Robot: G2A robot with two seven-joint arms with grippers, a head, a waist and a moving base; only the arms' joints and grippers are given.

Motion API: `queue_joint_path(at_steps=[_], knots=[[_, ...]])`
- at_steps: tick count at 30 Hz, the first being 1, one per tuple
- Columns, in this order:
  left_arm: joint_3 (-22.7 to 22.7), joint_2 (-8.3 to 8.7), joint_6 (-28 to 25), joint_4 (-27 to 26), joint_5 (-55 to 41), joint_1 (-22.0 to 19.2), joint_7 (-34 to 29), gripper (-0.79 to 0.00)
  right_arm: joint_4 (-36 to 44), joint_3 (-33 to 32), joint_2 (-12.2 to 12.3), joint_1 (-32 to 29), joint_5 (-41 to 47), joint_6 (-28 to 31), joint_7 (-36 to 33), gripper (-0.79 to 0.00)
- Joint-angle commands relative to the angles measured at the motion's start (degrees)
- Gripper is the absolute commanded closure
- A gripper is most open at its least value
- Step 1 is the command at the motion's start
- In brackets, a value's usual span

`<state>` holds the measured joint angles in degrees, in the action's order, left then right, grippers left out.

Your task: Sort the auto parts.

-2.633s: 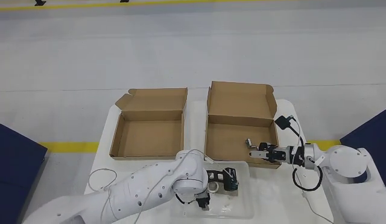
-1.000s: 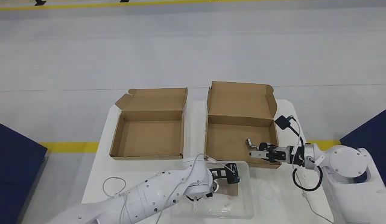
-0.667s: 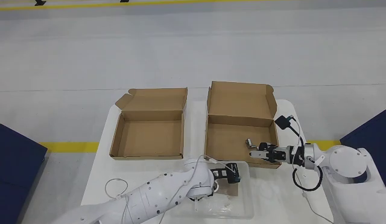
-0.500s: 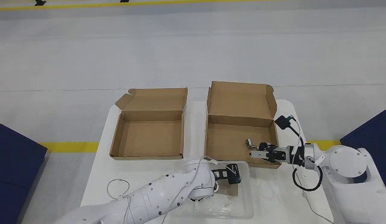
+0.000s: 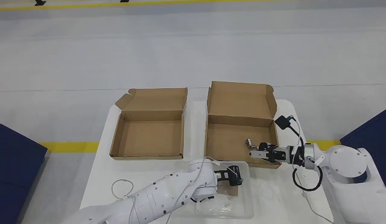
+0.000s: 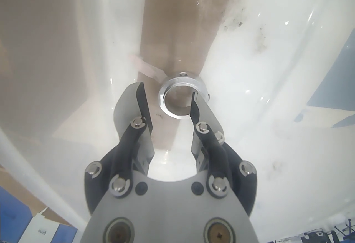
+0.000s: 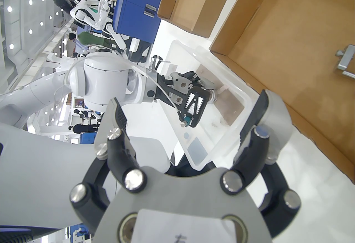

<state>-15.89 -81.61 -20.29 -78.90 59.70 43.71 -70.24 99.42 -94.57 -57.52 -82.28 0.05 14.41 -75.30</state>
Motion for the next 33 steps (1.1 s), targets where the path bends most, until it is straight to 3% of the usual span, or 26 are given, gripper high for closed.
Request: queue_joint_path(at_steps=[1, 11, 19, 25, 33], knots=[[-0.1, -0.23, -0.4, 0.4, -0.9, 0.0, -1.1, -0.320, 0.0, 0.0, 0.0, 0.0, 0.0, 0.0, 0.0, -0.785], [-0.9, -1.37, -0.7, 2.7, -1.7, -0.1, -2.0, -0.308, 0.0, 0.0, 0.0, 0.0, 0.0, 0.0, 0.0, -0.785], [-1.2, -2.06, -0.7, 3.7, -1.3, 0.0, -2.3, -0.252, 0.0, 0.0, 0.0, 0.0, 0.0, 0.0, 0.0, -0.785], [-1.7, -2.27, -1.0, 3.7, -0.8, 0.3, -2.3, -0.163, 0.0, 0.0, 0.0, 0.0, 0.0, 0.0, 0.0, -0.785], [-2.6, -2.23, -1.0, 3.1, -0.2, 0.9, -2.8, -0.191, 0.0, 0.0, 0.0, 0.0, 0.0, 0.0, 0.0, -0.785]])
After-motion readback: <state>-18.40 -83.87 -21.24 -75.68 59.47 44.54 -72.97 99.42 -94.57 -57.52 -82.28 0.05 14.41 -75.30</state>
